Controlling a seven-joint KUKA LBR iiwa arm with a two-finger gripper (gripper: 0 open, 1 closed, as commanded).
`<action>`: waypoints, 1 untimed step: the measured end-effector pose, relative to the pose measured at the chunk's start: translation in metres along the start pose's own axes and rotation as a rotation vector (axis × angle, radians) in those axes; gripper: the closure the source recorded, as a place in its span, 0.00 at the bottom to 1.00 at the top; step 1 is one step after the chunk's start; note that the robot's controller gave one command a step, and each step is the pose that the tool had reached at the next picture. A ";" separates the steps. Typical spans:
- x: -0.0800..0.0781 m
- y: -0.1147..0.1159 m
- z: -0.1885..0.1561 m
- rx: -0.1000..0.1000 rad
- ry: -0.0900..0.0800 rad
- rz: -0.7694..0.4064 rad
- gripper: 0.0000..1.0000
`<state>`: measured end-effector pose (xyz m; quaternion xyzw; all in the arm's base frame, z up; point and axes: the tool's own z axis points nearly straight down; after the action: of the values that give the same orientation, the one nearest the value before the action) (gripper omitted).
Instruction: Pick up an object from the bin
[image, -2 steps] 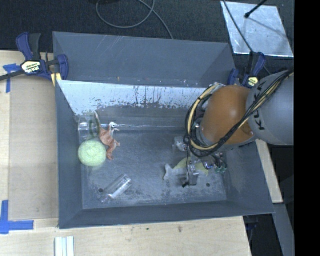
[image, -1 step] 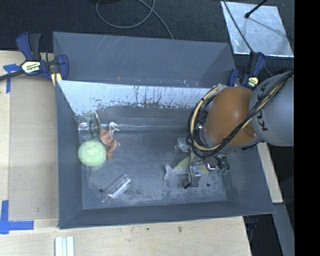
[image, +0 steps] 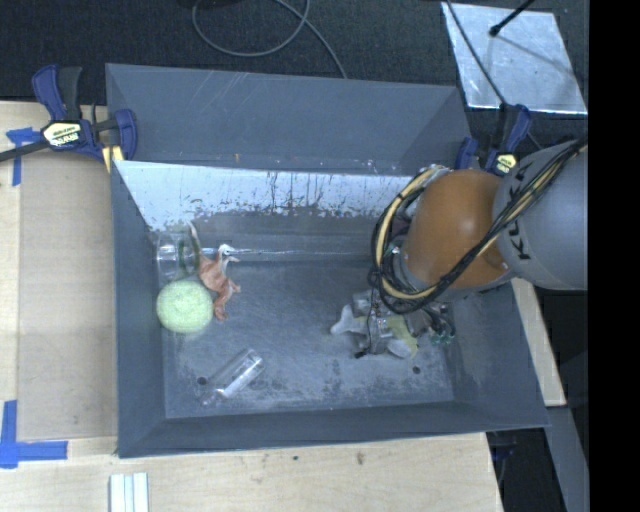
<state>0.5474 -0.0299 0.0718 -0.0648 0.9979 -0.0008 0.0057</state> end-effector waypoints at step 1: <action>0.000 0.000 0.000 0.000 0.000 0.000 1.00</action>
Offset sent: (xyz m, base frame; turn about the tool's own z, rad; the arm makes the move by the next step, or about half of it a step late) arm -0.0001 0.0000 0.0348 0.0000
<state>0.5474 -0.0300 0.0718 -0.0646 0.9979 -0.0008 0.0057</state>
